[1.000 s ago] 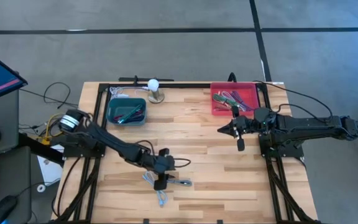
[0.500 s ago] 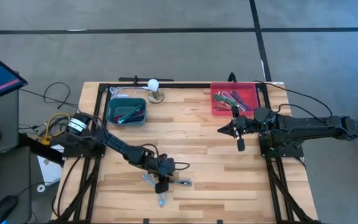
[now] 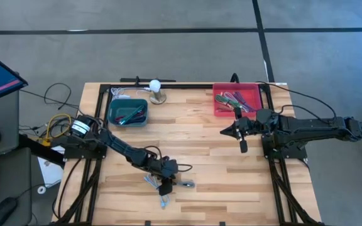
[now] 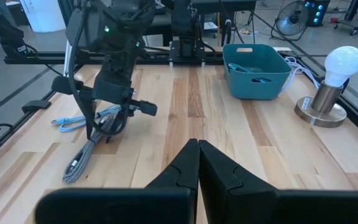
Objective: Pick & Place USB Port
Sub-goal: Put the striped white and black charger cable into the blue bin
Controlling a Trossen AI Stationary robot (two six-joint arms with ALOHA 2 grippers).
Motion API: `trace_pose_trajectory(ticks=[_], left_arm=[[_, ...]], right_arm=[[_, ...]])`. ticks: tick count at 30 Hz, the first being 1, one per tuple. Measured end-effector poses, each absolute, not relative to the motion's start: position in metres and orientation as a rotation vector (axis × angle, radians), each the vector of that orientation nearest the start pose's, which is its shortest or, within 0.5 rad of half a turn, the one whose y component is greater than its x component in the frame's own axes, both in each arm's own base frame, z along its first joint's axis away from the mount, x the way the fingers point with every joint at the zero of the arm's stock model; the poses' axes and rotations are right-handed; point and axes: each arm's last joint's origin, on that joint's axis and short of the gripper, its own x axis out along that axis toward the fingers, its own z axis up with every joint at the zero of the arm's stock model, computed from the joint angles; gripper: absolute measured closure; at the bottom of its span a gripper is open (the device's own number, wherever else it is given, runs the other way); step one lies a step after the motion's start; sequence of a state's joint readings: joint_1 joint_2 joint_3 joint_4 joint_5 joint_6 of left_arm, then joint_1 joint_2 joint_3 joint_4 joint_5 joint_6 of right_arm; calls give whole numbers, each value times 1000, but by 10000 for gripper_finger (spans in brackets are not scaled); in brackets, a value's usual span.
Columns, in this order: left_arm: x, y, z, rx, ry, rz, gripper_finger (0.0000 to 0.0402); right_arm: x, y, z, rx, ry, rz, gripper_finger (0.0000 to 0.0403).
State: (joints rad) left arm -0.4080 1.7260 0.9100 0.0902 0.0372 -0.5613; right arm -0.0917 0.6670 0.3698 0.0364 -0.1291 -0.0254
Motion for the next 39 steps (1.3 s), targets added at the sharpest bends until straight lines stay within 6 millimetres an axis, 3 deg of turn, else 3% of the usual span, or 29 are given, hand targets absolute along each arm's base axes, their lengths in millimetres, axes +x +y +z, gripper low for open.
trace_pose_trajectory(ticks=[4,12,19,25,32,39], left_arm=[[316,-138,162,-389,815,-210,267],[317,-136,162,-370,811,-223,385],[316,-126,172,-253,757,-218,386],[312,-105,202,-152,658,-152,388],[278,-71,231,-2,752,115,389],[239,-46,267,79,714,342,389]], right_arm=[[157,-11,228,4,259,40,403],[157,-11,228,3,259,40,403],[157,-11,227,4,265,41,403],[157,-11,227,4,267,41,403],[157,-11,225,3,288,41,403],[156,-11,225,0,291,42,403]])
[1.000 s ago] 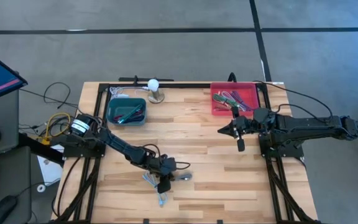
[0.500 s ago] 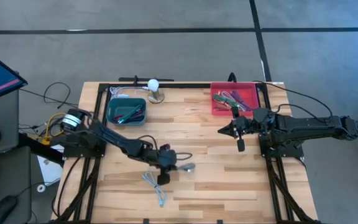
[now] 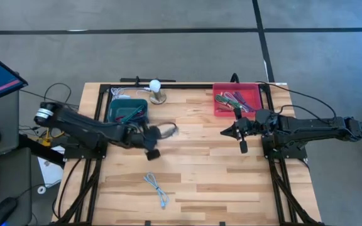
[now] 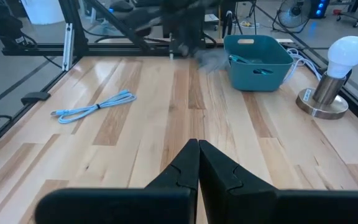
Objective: Pick & Place USB Port
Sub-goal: Put the striped white and black charger cable into the blue bin
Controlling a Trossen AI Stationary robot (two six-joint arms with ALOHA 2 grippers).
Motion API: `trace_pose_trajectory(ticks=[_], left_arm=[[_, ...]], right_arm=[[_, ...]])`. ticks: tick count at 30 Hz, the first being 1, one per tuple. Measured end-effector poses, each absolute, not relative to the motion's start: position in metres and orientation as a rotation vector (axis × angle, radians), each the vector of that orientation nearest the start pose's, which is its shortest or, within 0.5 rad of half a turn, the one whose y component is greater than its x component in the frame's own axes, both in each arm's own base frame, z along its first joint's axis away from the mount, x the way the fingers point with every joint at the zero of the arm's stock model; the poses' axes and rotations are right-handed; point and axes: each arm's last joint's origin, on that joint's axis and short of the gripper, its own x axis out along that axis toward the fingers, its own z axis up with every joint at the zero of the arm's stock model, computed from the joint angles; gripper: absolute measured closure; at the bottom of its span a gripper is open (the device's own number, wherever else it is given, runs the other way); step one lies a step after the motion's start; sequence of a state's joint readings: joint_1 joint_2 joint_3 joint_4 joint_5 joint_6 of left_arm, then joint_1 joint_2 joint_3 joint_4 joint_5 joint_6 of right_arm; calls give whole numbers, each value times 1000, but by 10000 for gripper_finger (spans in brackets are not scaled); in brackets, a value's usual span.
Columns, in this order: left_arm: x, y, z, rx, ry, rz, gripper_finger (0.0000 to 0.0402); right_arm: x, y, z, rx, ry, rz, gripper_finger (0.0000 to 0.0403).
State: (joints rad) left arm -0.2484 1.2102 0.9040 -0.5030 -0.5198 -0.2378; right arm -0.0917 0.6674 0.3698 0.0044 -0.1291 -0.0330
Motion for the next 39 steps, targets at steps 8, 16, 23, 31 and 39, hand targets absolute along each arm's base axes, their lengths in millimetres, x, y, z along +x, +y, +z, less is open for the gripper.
trace_pose_trajectory(ticks=[8,16,23,31,39], left_arm=[[192,-19,288,137,684,634,390],[158,-1,251,121,694,784,390],[132,12,213,86,699,929,390],[125,20,203,69,686,981,390],[123,34,197,25,708,1089,390]], right_arm=[[156,-11,224,-1,291,42,403],[156,-11,224,-2,293,42,403],[156,-11,224,-1,295,42,403],[156,-11,224,-1,295,42,403],[156,-11,224,-1,292,42,403]])
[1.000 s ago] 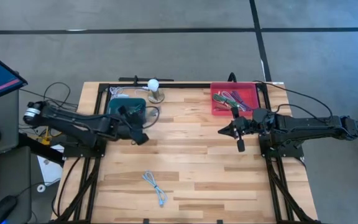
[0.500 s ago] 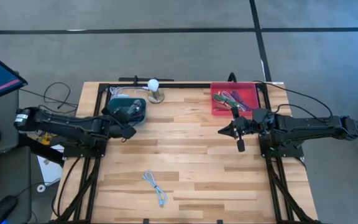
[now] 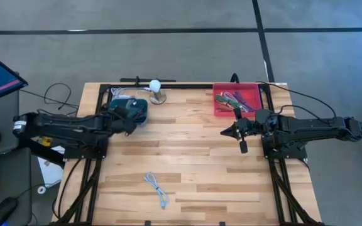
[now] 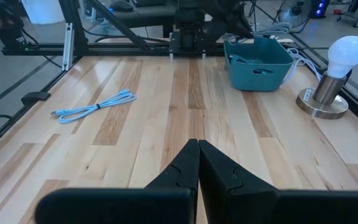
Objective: Pick & Place USB Port
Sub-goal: Put the striped white and black charger cable into the blue bin, then put the plain light blue charger cable into the pink bin
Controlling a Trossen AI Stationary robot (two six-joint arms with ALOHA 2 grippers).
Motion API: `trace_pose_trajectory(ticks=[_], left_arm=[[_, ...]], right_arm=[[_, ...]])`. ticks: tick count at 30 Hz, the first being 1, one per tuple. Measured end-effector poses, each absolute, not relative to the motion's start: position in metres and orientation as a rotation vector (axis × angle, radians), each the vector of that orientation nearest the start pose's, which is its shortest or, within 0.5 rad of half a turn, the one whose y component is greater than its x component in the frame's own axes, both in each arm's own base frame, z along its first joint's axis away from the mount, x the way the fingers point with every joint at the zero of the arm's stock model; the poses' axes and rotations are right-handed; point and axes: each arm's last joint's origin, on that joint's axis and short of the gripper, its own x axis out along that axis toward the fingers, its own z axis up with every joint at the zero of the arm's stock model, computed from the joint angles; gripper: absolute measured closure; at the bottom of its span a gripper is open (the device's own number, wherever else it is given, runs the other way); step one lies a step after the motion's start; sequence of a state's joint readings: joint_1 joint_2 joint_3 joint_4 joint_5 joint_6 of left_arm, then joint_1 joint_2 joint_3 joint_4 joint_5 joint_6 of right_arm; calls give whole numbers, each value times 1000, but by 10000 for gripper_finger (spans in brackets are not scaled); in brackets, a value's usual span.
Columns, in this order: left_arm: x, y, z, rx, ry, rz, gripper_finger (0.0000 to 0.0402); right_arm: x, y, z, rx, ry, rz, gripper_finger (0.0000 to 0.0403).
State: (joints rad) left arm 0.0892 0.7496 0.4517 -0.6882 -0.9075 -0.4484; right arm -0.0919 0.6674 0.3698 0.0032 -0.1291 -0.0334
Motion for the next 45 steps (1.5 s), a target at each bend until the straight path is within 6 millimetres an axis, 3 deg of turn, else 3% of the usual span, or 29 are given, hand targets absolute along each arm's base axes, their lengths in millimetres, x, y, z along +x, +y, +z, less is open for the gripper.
trace_pose_trajectory(ticks=[8,14,21,35,38,45], left_arm=[[124,43,175,-20,782,1111,390],[127,47,173,-23,790,1114,386],[126,50,174,-36,777,1135,377],[129,50,176,-45,736,1142,299],[132,52,179,21,726,1131,291],[151,55,199,84,537,1059,286]], right_arm=[[156,-11,224,-1,291,42,403],[156,-11,225,-1,291,42,403],[156,-11,225,-1,291,42,403],[156,-11,225,-1,291,42,403],[156,-11,225,-1,291,42,403],[157,-11,225,0,290,42,403]])
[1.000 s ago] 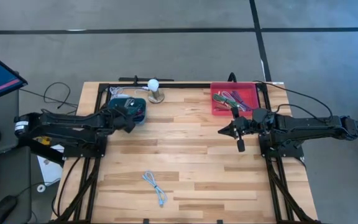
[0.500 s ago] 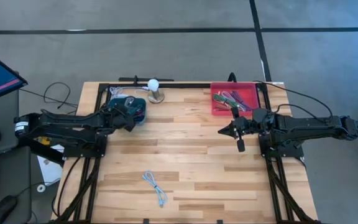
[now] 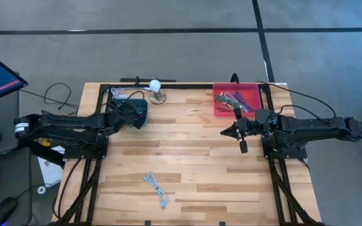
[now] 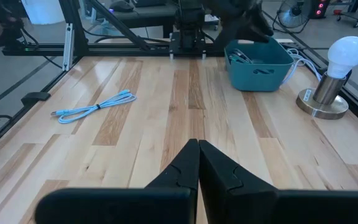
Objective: Pick & Place USB Port
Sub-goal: Put the plain light blue charger cable into the pink bin
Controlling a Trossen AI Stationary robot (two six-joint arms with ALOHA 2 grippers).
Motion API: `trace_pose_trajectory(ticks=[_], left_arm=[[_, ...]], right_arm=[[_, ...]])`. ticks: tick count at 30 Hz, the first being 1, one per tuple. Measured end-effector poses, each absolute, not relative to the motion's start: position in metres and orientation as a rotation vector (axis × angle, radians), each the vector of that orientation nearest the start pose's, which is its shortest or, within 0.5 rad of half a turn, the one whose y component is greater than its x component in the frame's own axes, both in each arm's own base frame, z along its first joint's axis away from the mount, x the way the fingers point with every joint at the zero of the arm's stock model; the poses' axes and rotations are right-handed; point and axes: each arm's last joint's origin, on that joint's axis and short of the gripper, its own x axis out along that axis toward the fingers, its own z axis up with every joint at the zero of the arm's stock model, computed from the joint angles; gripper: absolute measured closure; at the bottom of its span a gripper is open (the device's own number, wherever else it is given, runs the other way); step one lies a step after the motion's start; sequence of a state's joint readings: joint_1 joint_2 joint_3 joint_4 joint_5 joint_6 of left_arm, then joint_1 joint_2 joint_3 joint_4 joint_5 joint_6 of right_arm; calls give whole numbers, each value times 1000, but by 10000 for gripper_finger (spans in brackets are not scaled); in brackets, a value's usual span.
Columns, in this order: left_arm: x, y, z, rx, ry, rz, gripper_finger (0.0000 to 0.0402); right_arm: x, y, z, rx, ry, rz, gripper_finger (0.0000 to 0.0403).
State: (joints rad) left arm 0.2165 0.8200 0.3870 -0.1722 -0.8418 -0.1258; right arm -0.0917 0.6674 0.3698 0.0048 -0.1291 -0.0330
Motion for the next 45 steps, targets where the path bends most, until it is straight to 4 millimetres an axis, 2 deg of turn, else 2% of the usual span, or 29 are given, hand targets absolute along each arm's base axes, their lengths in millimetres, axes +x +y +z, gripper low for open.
trace_pose_trajectory(ticks=[3,7,12,16,20,23,27,31,38,45], left_arm=[[159,54,207,28,426,952,286],[169,45,213,-55,353,649,287],[176,22,214,-192,349,230,300],[180,0,219,-293,304,55,321],[182,-22,237,-234,131,-96,345],[182,-33,251,-140,36,-136,361],[189,-40,263,-73,48,-116,376],[211,-44,264,-35,189,-102,385],[260,-50,265,143,473,-105,392],[278,-61,284,231,632,-132,394]], right_arm=[[156,-11,225,0,291,42,403],[156,-11,225,0,291,42,403],[156,-11,225,0,291,42,403],[156,-11,225,0,291,42,403],[156,-11,225,2,291,42,403],[157,-11,225,7,291,41,403],[157,-11,225,7,290,41,403],[157,-11,225,8,288,41,403],[157,-11,225,8,288,41,403],[156,-11,224,9,299,41,403]])
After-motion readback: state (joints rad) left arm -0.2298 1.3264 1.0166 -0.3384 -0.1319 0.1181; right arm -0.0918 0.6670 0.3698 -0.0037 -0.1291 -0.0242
